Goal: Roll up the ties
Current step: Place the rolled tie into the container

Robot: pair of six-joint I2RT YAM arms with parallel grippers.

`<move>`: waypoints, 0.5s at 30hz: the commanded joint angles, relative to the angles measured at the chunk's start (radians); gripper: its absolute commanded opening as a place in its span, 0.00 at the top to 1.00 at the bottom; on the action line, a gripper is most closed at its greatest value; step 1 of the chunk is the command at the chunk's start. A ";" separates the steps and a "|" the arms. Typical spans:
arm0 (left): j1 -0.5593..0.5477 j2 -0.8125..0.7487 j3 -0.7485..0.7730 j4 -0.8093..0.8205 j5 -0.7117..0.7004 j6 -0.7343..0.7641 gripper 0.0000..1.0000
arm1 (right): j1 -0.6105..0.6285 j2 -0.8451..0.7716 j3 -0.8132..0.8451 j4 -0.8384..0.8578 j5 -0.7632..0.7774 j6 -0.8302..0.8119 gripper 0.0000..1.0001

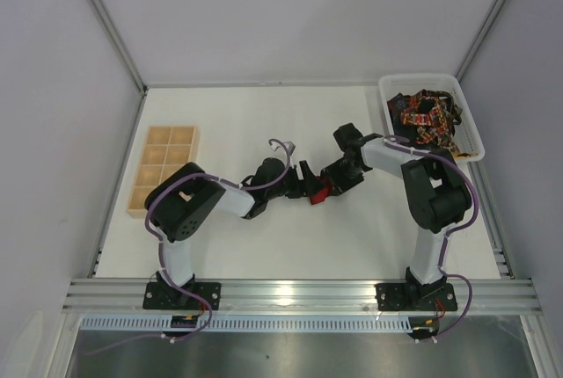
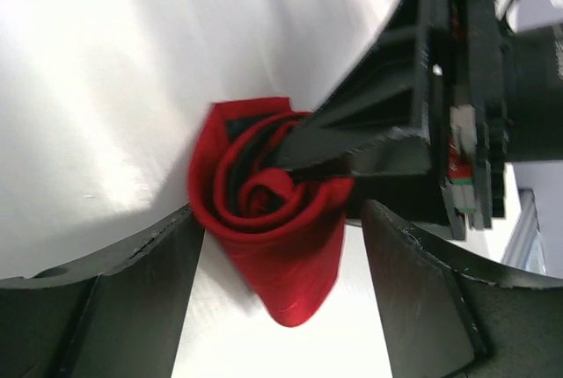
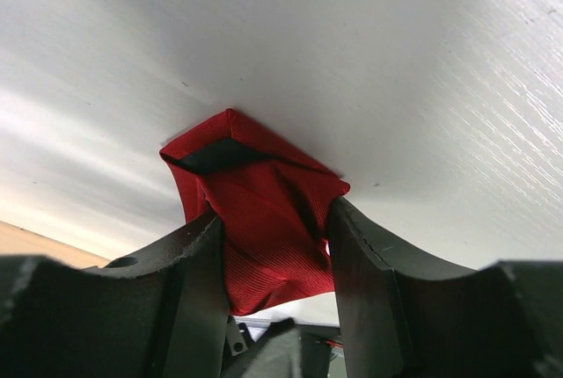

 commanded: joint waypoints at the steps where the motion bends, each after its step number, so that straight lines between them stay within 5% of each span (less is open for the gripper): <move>1: -0.029 0.046 -0.031 0.023 0.064 0.014 0.21 | 0.011 0.024 0.001 -0.104 0.069 0.002 0.51; 15: -0.031 0.075 -0.030 0.051 0.007 0.012 0.25 | 0.016 0.021 -0.026 -0.065 0.038 0.009 0.50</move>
